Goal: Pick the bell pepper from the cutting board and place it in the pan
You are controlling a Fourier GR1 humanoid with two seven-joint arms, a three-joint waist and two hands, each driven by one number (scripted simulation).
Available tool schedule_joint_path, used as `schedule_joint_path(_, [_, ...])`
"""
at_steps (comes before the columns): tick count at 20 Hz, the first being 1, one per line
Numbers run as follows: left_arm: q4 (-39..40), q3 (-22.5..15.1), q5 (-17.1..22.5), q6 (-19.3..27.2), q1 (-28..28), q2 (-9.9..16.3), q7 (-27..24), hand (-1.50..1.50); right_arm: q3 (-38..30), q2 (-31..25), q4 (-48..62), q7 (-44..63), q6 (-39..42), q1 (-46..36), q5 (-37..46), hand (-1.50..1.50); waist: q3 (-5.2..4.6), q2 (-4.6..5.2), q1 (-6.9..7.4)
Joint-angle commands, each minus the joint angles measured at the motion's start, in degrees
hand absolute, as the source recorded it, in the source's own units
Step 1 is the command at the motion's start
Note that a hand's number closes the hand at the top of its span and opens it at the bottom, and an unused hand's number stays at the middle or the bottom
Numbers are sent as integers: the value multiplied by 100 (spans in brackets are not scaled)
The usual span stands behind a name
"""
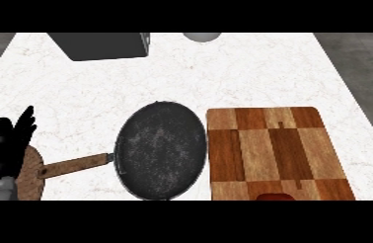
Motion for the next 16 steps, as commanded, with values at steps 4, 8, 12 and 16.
schedule_joint_path(4, [-162,-283,-172,79,-116,-200,48,0,1081,5,589,2018,-621,-654,918,150,34,128,354])
schedule_joint_path(8, [7,-314,-121,-66,-194,-208,-159,0,891,-7,641,2252,-697,-1097,582,150,33,202,478])
schedule_joint_path(12, [51,-251,-141,-42,-467,-97,17,0,385,-15,815,2279,-963,-1339,111,150,46,257,543])
schedule_joint_path(16, [-117,-320,-83,-164,-484,-104,44,0,94,-18,1193,2246,-1230,-1430,-285,150,56,269,669])
